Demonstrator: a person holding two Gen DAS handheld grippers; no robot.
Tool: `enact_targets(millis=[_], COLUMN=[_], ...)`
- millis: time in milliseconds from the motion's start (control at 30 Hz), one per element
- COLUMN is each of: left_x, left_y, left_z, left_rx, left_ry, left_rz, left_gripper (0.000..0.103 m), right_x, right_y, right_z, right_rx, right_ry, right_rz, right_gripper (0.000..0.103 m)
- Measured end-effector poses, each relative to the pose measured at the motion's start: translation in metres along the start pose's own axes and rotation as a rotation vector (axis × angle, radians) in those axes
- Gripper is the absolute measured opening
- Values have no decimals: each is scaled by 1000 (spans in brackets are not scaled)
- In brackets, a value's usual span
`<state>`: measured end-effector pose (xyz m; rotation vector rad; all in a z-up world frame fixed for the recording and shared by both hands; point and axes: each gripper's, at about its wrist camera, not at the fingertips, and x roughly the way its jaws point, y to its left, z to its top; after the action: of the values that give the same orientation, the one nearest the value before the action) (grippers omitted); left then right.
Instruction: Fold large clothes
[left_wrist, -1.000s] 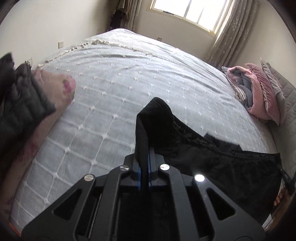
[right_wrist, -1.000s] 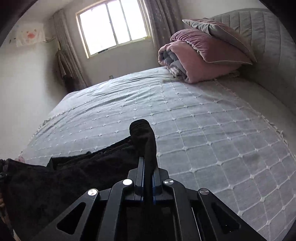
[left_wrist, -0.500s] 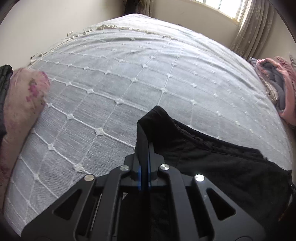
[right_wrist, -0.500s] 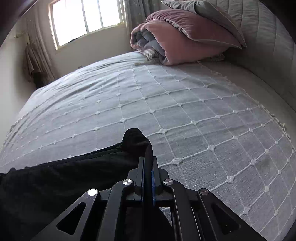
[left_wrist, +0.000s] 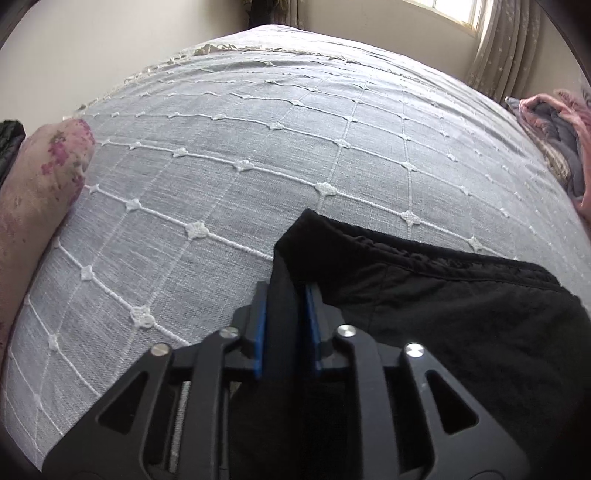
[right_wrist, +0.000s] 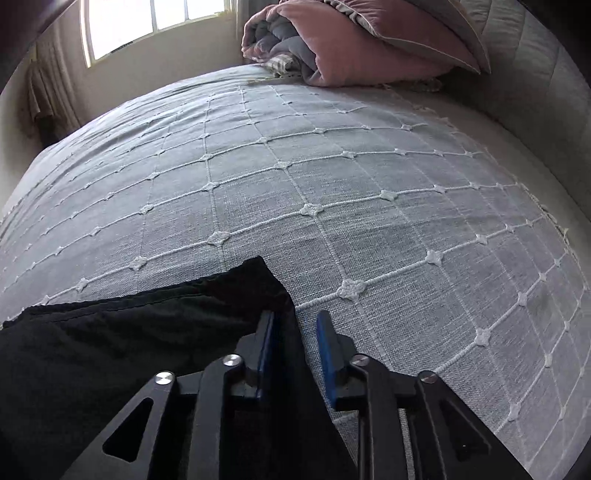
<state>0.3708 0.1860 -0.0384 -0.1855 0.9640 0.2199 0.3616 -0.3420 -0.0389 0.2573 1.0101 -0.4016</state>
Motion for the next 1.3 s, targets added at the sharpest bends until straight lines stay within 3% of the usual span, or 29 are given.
enact_targets(millis=[33,100,200,333,400,567,600,633,667,700,767,800,933,1033,1200,1300], left_x=[-5,-22,-64,-120,-138,-154,-151,-149,-144,-142,-141,-142,-142,-141,-142,-143], left_y=[6,29,59,91,102,103,100,99,97,95,95,96,95,93,88,89], left_z=[0,-3,-18,-70,-96,-143,-146,-149,-151,-153,-155,-156,-170,-174,-180,-181], left_rx=[-22,-105,-164,-180,-185,-97,-71,-49,-30,-18,-5,-10,13,14,16,-5], left_ry=[7,9,-18,14,27,64,75,84,89,87,72,64,41,34,49,53], left_rz=[-22,-101,-180,-272,-304,-250,-240,-224,-192,-162,-147,-143,-85,-51,-15,-21], left_gripper=[32,37,38,46,49,49,49,41,29,23,9,8,6,6,6,6], right_x=[-8,-40,-117,-170,-181,-177,-173,-171,-167,-164,-163,-165,-165,-162,-137,-130], right_y=[-5,-17,-33,-47,-65,-112,-116,-119,-119,-119,-114,-109,-92,-92,-87,-92], right_z=[3,1,-27,-98,-135,-195,-204,-207,-207,-209,-210,-208,-196,-188,-186,-185], right_rx=[14,85,110,45,84,212,221,227,230,236,211,187,112,112,51,83], right_ry=[30,-6,-126,-81,-75,-55,-42,-37,-31,-15,-23,-34,-70,-90,-51,-35], right_rz=[38,120,242,319,330,236,230,269,306,291,270,270,190,179,72,67], right_gripper=[41,68,82,82,82,82,80,76,60,40,20,15,10,9,8,8])
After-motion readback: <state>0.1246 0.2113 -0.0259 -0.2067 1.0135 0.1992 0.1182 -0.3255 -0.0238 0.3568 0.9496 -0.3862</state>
